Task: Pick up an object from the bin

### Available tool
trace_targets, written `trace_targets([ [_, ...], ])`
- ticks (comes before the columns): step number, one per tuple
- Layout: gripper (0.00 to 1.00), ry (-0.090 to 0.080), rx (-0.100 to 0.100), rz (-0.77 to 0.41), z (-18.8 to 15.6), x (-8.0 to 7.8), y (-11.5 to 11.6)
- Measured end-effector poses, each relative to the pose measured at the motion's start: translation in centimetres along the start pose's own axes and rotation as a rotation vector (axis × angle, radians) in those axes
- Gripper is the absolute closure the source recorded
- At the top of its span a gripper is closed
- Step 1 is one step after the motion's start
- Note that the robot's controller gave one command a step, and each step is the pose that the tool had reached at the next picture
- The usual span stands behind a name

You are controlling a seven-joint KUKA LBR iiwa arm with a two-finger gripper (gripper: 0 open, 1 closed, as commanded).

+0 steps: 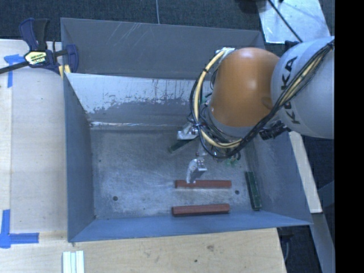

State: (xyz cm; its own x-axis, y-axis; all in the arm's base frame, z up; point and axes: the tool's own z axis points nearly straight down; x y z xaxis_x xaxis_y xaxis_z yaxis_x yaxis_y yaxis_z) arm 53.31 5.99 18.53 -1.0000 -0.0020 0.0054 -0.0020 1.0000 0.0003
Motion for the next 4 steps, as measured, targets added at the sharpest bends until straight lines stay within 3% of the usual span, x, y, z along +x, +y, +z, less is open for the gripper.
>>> trace_targets([
  [1,0.00,-0.008,-0.001,0.002,-0.4,-0.2,0.0],
  [2,0.00,-0.011,0.001,-0.110,5.7,0.4,-3.7],
  [3,0.00,-0.005,0.000,-0.107,5.9,2.3,-6.2],
  [4,0.00,-0.012,0.001,-0.081,3.9,2.6,-6.9],
])
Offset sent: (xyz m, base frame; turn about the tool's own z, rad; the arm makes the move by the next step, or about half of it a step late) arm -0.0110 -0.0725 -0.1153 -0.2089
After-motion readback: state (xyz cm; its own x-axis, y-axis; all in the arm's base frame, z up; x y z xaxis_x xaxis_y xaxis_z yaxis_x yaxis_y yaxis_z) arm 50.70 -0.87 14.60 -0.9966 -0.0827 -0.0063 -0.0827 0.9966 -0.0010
